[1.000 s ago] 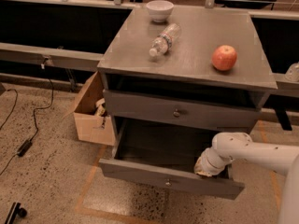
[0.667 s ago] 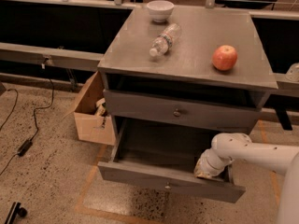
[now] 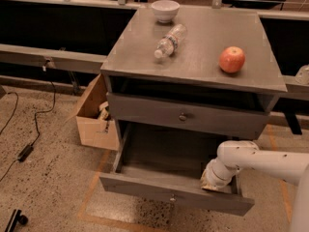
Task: Open middle drawer
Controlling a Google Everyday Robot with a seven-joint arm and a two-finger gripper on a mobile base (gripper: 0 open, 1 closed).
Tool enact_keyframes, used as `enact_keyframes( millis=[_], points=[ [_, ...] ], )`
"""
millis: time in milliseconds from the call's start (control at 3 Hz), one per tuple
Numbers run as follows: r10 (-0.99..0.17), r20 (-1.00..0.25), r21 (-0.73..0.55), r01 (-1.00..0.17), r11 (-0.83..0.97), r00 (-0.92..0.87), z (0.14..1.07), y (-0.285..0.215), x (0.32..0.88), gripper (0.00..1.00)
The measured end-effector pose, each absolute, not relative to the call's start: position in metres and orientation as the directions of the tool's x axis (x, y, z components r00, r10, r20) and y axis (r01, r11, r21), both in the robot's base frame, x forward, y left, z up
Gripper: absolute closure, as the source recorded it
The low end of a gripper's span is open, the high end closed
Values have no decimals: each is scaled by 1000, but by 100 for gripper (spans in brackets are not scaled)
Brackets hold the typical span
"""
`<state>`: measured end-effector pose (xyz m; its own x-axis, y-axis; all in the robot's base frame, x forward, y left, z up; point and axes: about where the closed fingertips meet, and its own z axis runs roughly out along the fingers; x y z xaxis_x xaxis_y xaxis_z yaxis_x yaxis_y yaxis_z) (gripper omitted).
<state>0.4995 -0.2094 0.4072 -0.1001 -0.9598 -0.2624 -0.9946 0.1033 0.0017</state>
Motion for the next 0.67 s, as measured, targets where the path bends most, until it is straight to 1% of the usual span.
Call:
enact_keyframes(
  millis=[667],
  points=[
    [-959, -262, 21, -994, 103, -105, 408, -207, 491, 100]
  ],
)
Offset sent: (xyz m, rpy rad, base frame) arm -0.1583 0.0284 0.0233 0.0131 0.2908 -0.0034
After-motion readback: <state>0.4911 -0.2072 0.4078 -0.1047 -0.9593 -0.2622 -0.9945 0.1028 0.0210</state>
